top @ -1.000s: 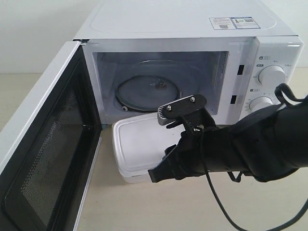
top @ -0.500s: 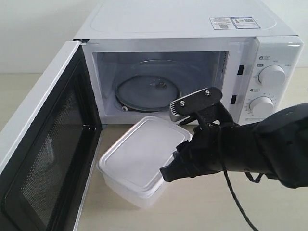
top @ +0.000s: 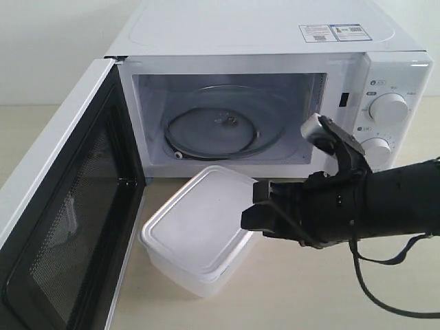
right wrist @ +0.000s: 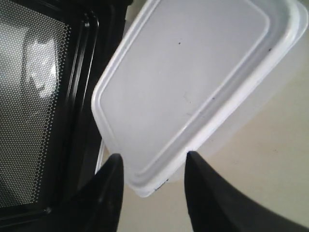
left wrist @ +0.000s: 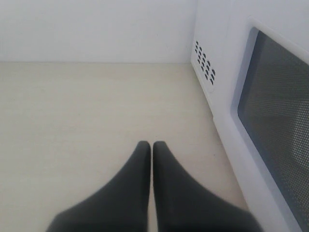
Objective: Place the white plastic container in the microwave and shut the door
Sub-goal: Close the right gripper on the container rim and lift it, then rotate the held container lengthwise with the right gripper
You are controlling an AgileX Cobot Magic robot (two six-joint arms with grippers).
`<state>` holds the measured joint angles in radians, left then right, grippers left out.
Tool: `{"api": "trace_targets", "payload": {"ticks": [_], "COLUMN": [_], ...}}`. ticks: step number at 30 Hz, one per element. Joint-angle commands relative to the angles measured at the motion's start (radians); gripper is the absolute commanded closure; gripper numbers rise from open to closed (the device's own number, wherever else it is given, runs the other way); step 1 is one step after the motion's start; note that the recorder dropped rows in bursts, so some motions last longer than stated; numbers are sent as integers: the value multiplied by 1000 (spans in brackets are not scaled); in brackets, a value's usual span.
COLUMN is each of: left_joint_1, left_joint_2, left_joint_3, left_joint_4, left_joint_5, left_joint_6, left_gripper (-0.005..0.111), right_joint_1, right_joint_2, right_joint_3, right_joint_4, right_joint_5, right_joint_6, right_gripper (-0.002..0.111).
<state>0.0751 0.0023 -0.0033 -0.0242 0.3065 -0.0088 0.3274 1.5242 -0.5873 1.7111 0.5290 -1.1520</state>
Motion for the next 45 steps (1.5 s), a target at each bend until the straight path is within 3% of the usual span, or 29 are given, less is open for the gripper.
{"api": "trace_targets", "payload": {"ticks": [1,6,41,43,45], "left_joint_1": [3,3,3,3,3], "left_joint_2": [-2,-2,-2,-2,-2], "left_joint_3": [3,3,3,3,3], "left_joint_4": [-2,-2,-2,-2,-2], "left_joint_5": [0,0,0,0,0], "left_joint_6": [-1,-1,-1,-1,-1], "left_gripper": [103,103,103,103,103], "right_joint_1": [-39,-54,-63,-60,-60], "right_joint_2": [106,219,353,366,369], "right_joint_3": [6,-23,-182,-182,-182], "right_joint_4": [33,33,33,33,33], "right_joint_5": [146,166,69,81,83], "right_joint_6": [-73,-77,97,97,92], "right_gripper": [68,68,68,70,80]}}
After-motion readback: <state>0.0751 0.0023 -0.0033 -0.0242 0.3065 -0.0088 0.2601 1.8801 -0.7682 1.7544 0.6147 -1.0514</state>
